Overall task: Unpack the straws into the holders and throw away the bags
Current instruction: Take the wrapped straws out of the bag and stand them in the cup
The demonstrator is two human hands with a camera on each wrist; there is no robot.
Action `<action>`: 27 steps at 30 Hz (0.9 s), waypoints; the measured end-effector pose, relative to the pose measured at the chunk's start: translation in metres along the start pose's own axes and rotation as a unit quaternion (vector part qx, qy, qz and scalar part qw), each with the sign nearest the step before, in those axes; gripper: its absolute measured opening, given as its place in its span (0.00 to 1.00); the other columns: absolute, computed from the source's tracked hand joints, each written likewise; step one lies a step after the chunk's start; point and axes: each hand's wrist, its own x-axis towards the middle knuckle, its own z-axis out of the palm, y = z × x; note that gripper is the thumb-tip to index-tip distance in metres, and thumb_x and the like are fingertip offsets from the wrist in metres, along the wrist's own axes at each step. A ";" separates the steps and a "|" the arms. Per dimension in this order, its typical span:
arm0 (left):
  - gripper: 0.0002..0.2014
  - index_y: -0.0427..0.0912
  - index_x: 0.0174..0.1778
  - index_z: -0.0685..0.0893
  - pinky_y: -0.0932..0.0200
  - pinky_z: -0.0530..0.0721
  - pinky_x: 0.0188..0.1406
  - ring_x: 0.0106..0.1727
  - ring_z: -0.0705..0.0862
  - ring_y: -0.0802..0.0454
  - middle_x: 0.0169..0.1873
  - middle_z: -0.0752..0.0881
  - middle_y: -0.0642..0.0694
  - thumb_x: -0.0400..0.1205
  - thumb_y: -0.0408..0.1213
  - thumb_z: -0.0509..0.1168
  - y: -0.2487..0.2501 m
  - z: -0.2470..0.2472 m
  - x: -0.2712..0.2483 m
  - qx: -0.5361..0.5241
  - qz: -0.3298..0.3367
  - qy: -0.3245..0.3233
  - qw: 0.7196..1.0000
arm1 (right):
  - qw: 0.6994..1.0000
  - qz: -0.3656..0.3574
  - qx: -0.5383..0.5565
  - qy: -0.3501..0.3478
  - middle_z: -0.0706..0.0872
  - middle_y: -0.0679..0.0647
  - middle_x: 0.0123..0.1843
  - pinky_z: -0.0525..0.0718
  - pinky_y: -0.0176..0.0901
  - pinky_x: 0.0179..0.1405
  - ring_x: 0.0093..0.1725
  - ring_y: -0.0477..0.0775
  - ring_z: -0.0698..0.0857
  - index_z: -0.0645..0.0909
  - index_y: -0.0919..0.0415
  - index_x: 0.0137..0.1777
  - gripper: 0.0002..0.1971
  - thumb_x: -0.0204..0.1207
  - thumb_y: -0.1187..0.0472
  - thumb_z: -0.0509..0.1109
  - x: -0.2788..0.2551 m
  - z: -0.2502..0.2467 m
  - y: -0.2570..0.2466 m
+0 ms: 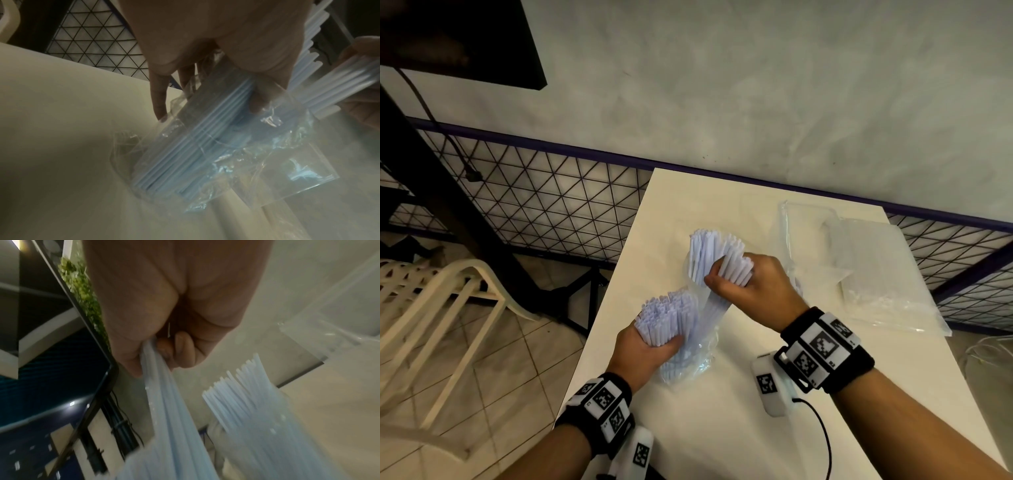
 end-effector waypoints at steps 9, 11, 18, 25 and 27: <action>0.20 0.53 0.51 0.85 0.61 0.87 0.47 0.49 0.89 0.56 0.46 0.90 0.53 0.67 0.36 0.82 0.003 -0.002 -0.003 -0.008 -0.008 -0.006 1.000 | 0.994 -0.018 0.084 0.074 0.87 0.47 0.31 0.84 0.43 0.30 0.32 0.49 0.85 0.87 0.55 0.37 0.08 0.77 0.65 0.77 0.039 -0.066 -0.036; 0.19 0.56 0.48 0.83 0.65 0.85 0.45 0.48 0.88 0.59 0.46 0.89 0.55 0.67 0.36 0.82 0.005 -0.002 -0.004 -0.011 -0.008 -0.005 1.000 | 0.990 -0.025 0.096 0.099 0.85 0.53 0.32 0.81 0.45 0.28 0.31 0.53 0.82 0.87 0.56 0.37 0.07 0.77 0.65 0.76 0.050 -0.075 -0.039; 0.21 0.53 0.52 0.83 0.69 0.83 0.44 0.49 0.87 0.61 0.46 0.89 0.56 0.67 0.37 0.82 0.007 -0.002 -0.006 -0.016 -0.009 -0.006 1.000 | 0.994 -0.024 0.040 0.099 0.86 0.41 0.29 0.79 0.34 0.31 0.28 0.41 0.82 0.87 0.57 0.39 0.05 0.75 0.61 0.78 0.080 -0.070 -0.010; 0.20 0.56 0.49 0.83 0.78 0.81 0.37 0.47 0.86 0.65 0.45 0.89 0.57 0.67 0.35 0.82 0.008 -0.001 -0.006 -0.020 -0.009 -0.006 1.000 | 0.995 0.051 -0.071 0.044 0.89 0.45 0.46 0.75 0.20 0.36 0.36 0.33 0.82 0.85 0.54 0.55 0.15 0.71 0.53 0.82 0.087 -0.031 0.036; 0.20 0.57 0.49 0.83 0.77 0.81 0.39 0.48 0.86 0.65 0.46 0.88 0.58 0.67 0.36 0.82 0.007 -0.001 -0.006 -0.019 -0.010 -0.006 1.000 | 0.994 0.058 -0.087 0.036 0.86 0.47 0.60 0.75 0.22 0.42 0.46 0.42 0.83 0.77 0.52 0.68 0.27 0.71 0.50 0.82 0.087 -0.022 0.046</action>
